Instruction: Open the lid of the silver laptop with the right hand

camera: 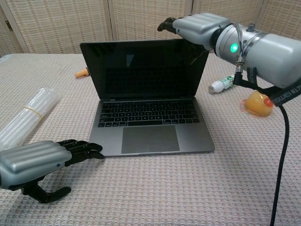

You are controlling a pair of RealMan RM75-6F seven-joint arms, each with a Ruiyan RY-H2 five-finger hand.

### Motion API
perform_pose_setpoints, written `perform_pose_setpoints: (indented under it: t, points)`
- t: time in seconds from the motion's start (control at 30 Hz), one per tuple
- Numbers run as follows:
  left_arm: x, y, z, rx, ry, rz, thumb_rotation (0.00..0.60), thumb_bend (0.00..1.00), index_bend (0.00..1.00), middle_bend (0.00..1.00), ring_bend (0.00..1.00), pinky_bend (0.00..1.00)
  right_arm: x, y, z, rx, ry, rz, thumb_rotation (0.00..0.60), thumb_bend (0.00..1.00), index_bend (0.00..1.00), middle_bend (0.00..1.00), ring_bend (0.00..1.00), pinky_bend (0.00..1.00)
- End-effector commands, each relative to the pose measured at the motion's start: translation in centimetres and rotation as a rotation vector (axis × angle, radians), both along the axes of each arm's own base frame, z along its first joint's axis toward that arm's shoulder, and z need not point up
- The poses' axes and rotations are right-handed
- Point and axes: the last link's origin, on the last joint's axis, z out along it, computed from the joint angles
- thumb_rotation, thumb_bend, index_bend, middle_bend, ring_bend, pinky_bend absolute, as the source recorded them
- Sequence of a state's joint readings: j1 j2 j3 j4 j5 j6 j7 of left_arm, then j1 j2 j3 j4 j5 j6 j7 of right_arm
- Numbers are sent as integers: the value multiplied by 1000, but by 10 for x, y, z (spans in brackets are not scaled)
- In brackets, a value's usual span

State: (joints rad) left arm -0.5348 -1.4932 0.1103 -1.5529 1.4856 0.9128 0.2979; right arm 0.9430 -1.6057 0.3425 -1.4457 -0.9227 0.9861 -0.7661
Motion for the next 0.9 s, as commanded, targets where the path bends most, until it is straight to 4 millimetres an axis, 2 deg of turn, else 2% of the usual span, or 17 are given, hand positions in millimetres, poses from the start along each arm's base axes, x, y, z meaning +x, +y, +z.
perform_pose_setpoints:
  t: [0.03,0.57,0.9]
  points:
    - [-1,1,0,-6,0,-7,600,499,83,40,0,0,3,-9,3,-8,-3,-10,600,599,0,0,0,0]
    - [0,1,-2,-14,3,-10,600,499,86,41,0,0,2,-53,8,-64,3,-120,600,599,0,0,0,0]
    - [0,0,-1,-12,2,-8,600,499,86,41,0,0,-6,-73,13,-115,52,-186,600,599,0,0,0,0]
